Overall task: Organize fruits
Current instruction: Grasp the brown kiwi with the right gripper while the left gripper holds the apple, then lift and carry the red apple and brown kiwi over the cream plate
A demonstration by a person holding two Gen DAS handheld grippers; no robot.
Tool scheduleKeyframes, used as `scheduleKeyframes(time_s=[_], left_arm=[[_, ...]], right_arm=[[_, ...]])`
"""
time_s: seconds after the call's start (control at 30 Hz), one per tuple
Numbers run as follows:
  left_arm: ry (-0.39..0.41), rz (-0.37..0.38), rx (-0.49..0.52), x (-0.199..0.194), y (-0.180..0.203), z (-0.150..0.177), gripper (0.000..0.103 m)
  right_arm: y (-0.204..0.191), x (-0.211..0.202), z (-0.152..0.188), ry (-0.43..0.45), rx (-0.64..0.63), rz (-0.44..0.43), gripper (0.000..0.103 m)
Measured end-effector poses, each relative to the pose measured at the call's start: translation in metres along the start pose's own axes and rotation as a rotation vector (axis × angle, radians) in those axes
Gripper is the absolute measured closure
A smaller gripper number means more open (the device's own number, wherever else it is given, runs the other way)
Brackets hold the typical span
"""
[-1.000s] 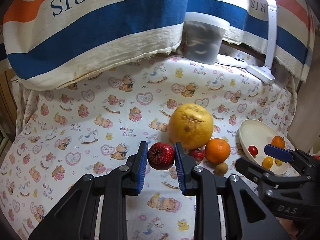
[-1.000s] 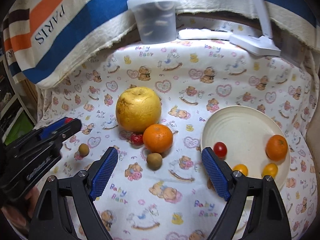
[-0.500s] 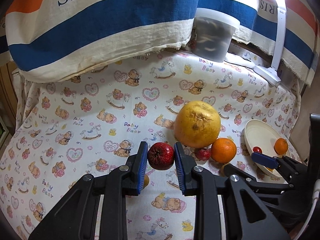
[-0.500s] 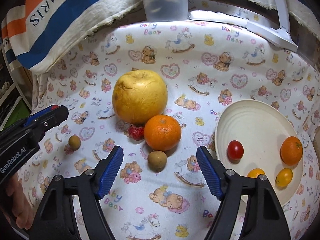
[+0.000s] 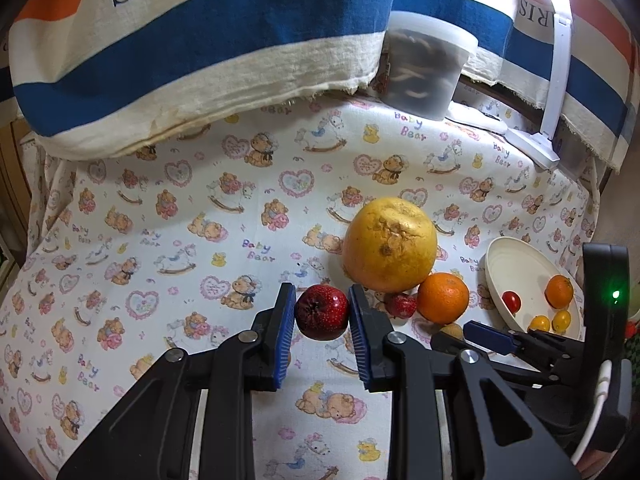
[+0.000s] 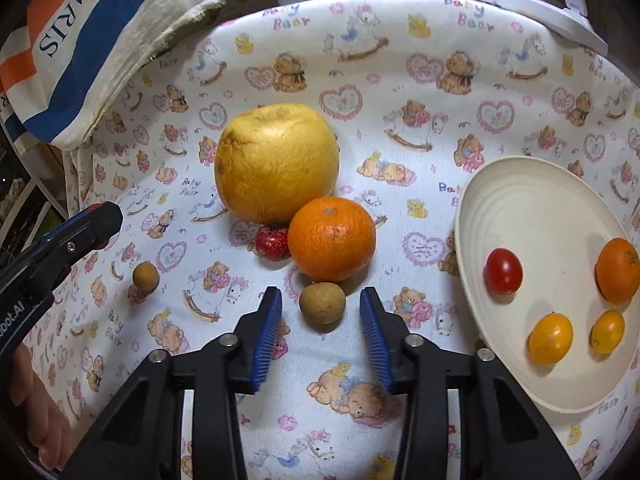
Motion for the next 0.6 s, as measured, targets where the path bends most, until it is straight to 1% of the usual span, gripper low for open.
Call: scheduleKeyframes(time_s=[0.03, 0.1, 0.17, 0.27, 0.37, 0.47, 0.6], left_arm=[[-0.004, 0.0, 0.002, 0.001, 0.001, 0.001, 0.077], [-0.007, 0.0, 0.004, 0.002, 0.001, 0.002, 0.077], [-0.002, -0.001, 0.006, 0.0, 0.002, 0.002, 0.077], [0.005, -0.003, 0.008, -0.001, 0.002, 0.001, 0.077], [0.021, 0.007, 0.0, -0.006, 0.001, -0.002, 0.077], [0.058, 0.018, -0.005, -0.015, 0.001, -0.007, 0.077], [0.109, 0.032, 0.003, -0.029, 0.005, -0.013, 0.077]], right_arm=[[0.0, 0.001, 0.001, -0.001, -0.005, 0.006, 0.064], [0.0, 0.004, 0.002, -0.009, -0.008, 0.009, 0.072], [-0.001, 0.005, 0.003, -0.007, -0.018, 0.021, 0.077], [0.0, 0.0, 0.002, 0.033, -0.034, 0.069, 0.078], [0.0, -0.008, -0.001, 0.063, -0.035, 0.056, 0.078], [-0.005, -0.024, -0.007, 0.116, -0.064, 0.066, 0.078], [-0.01, -0.05, -0.015, 0.187, -0.101, 0.101, 0.078]])
Point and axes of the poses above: each gripper's, at about its wrist camera, not at the fingertips, and x roughly the way its jaws point, y to its right, z to its underside, the point moved 8 cm from there along x, roughly the way its jaws point, and after that the axes turned 11 degrees about -z, right-handed, at the moved point
